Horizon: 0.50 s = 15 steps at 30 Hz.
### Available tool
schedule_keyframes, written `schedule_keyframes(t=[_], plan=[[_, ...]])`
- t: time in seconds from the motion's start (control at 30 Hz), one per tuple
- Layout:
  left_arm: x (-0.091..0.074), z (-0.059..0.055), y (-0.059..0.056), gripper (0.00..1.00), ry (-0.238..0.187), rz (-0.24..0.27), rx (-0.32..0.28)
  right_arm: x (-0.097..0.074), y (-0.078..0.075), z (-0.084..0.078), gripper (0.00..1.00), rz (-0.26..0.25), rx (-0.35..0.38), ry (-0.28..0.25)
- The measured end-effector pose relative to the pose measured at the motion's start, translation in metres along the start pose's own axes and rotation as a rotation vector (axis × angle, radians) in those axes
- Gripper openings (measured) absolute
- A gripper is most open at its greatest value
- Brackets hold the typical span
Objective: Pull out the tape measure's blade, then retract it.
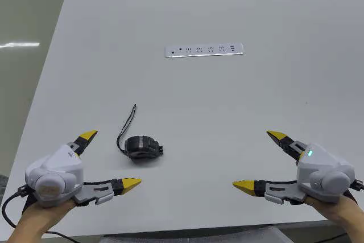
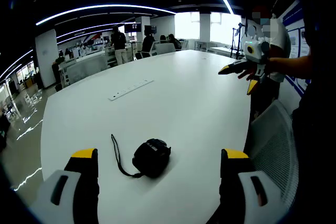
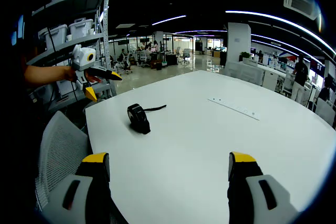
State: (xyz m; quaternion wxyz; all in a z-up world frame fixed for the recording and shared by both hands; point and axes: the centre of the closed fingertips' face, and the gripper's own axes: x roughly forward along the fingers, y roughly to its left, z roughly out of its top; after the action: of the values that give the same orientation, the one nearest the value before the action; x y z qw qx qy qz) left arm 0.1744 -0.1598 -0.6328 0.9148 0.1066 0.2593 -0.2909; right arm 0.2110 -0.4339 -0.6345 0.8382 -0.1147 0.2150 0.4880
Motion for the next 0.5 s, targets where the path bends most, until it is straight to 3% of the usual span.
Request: schedule_keyframes(t=[0.5], plan=[[0.0017,-0.0005,-0.0002,0.94,0.011,-0.006,0.011,0.0004,0.0006,-0.0034,0.94,0.013,-0.004,0.004]])
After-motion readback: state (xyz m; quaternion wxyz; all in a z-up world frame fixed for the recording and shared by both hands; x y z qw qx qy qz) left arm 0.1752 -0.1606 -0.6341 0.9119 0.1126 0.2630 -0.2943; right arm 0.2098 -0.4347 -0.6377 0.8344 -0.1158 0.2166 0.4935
